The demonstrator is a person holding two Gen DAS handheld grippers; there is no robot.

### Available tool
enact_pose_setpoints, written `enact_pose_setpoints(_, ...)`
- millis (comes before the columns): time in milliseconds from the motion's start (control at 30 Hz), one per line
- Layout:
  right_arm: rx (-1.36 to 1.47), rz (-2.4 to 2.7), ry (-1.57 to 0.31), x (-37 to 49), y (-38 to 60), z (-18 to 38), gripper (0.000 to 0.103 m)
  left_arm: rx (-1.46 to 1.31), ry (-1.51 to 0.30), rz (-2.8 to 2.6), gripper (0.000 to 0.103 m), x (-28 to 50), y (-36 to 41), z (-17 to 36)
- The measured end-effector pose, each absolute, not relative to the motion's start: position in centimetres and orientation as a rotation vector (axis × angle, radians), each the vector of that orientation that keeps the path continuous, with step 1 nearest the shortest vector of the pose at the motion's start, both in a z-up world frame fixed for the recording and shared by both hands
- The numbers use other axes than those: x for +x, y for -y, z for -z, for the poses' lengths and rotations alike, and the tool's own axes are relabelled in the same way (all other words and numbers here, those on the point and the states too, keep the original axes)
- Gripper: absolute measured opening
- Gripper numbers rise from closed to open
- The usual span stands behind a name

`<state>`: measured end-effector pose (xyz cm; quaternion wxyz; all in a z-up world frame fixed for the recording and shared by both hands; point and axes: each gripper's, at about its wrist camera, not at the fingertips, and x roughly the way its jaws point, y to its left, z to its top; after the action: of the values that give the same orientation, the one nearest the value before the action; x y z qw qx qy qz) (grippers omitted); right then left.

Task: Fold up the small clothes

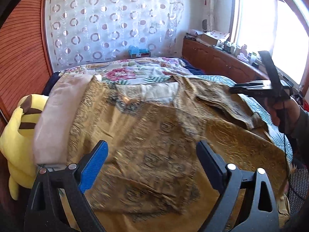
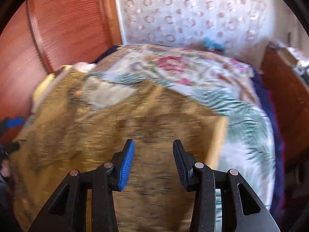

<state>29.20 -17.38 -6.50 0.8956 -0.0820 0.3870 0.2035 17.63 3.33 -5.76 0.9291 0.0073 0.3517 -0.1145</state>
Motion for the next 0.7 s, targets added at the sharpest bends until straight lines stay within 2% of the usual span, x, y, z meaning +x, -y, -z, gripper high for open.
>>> enact_pose_setpoints(100, -0.190, -0.340, -0.806, 30.4, 18.6, 7.4, 0.048, 0.033, -0.719, 0.219, 0.091, 19.5, -4.7, 5.4)
enact_pose_setpoints(233, -0.191, -0.279, -0.834, 32.4, 19.2, 9.0, 0.049, 0.033, -0.737, 0.201, 0.081, 22.5, -6.8, 5.1)
enact_pose_setpoints(367, -0.180, -0.273, -0.845, 33.6, 19.6, 9.7, 0.050, 0.069, -0.770, 0.185, 0.056, 25.0, -7.7, 5.3)
enact_pose_setpoints(633, -0.120, -0.284, -0.840, 34.3, 20.4, 10.2, 0.063, 0.123, -0.898, 0.201, 0.055, 30.3, -6.7, 7.9)
enact_pose_setpoints(700, -0.140, -0.276, -0.838, 34.1, 20.1, 10.0, 0.064, 0.128, -0.933, 0.198, 0.055, 31.6, -6.3, 8.6)
